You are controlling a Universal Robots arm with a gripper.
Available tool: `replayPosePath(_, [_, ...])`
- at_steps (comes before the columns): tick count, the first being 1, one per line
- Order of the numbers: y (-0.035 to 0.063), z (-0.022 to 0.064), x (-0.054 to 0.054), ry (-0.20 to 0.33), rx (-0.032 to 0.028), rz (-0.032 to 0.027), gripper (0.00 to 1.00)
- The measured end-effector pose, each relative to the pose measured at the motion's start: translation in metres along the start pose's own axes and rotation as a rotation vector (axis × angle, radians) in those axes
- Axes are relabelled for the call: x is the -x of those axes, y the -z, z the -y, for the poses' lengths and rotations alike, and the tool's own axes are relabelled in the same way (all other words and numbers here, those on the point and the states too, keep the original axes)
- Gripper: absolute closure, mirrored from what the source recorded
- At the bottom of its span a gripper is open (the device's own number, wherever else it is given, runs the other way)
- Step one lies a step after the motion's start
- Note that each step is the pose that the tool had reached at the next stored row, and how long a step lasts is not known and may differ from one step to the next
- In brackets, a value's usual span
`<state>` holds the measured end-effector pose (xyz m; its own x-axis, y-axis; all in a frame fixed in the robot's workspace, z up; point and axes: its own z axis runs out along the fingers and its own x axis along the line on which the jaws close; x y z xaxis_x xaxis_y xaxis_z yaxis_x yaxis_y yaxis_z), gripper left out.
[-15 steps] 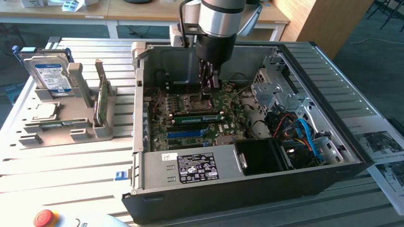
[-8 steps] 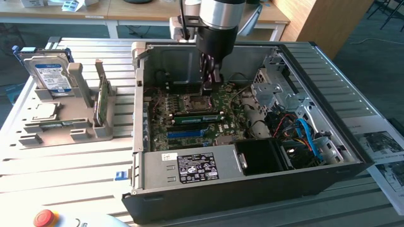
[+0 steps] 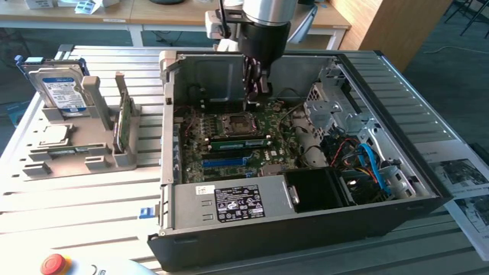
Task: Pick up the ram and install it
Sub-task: 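Press down the ram until it locks into place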
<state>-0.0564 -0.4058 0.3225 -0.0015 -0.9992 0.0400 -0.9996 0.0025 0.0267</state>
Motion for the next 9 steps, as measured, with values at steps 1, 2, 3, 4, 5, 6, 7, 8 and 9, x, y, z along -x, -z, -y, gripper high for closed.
replayPosePath(1, [0.0003,0.0,0.0,0.0,0.0002,-0.0004,0.9])
replayPosePath(2, [0.0002,0.0,0.0,0.0,0.0002,-0.0004,0.9])
replayPosePath(3, [0.0002,0.0,0.0,0.0,0.0002,-0.0003,0.9])
replayPosePath(4, [0.0002,0.0,0.0,0.0,0.0001,-0.0004,0.9])
replayPosePath(5, [0.0003,0.0,0.0,0.0,0.0001,-0.0004,0.9])
replayPosePath(6, [0.0003,0.0,0.0,0.0,-0.0003,-0.0005,0.9])
replayPosePath(7, [0.0004,0.0,0.0,0.0,-0.0016,-0.0004,0.9])
replayPosePath(8, [0.0005,-0.0001,0.0,0.0,-0.0033,-0.0003,0.9])
replayPosePath(9, [0.0006,0.0,0.0,0.0,-0.0053,-0.0001,0.9])
